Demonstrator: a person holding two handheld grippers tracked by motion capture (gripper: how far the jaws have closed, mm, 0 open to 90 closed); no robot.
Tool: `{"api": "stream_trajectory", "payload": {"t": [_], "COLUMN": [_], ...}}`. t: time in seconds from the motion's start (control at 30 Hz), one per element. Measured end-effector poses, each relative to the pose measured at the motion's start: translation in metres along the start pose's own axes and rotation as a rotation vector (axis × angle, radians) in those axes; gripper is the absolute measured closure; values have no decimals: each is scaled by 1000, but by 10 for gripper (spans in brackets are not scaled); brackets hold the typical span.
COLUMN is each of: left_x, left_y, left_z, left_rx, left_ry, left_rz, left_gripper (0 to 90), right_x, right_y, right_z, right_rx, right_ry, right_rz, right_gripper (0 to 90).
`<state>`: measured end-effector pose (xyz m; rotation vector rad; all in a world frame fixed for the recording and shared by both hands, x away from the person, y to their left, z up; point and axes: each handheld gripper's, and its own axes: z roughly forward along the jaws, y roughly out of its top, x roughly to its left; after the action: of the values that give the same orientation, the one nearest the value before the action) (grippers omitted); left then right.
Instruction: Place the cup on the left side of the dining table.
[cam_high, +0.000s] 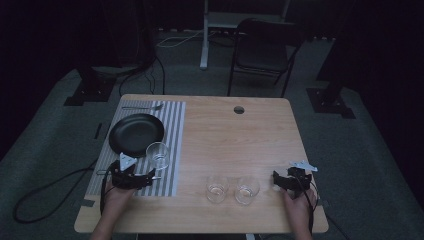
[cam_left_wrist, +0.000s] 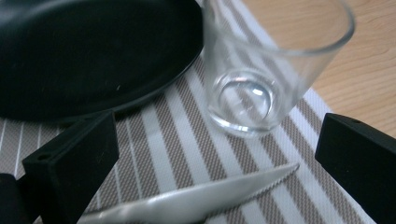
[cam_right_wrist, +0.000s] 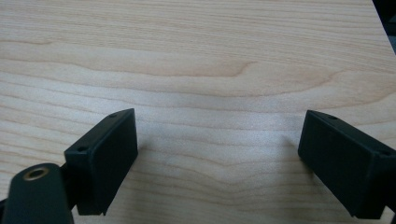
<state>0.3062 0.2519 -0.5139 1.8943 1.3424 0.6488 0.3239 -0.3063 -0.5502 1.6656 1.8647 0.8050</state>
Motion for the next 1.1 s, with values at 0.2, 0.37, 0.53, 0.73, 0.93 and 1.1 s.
{"api": "stream_trajectory", "payload": {"t": [0.2, 0.37, 0.53, 0.73, 0.93, 1.1], "left_x": [10, 22, 33, 45, 54, 55], "left_y": [-13, -24, -31, -40, -51, -55], "left_z": [-6, -12, -20, -26, -30, -31], "left_rx": [34, 53, 63, 87, 139, 151], "left_ry": [27, 38, 88, 107, 139, 151], "left_rz": [-30, -53, -89, -118, -139, -165], "left_gripper": [2, 2, 2, 2, 2, 2], "right_x": [0, 0, 0, 0, 0, 0], "right_y": [0, 0, 0, 0, 0, 0], "right_z": [0, 0, 0, 0, 0, 0], "right_rx": [0, 0, 0, 0, 0, 0], "right_ry": [0, 0, 0, 0, 0, 0], "right_rz": [0, 0, 0, 0, 0, 0], "right_gripper": [115, 115, 115, 115, 115, 115]}}
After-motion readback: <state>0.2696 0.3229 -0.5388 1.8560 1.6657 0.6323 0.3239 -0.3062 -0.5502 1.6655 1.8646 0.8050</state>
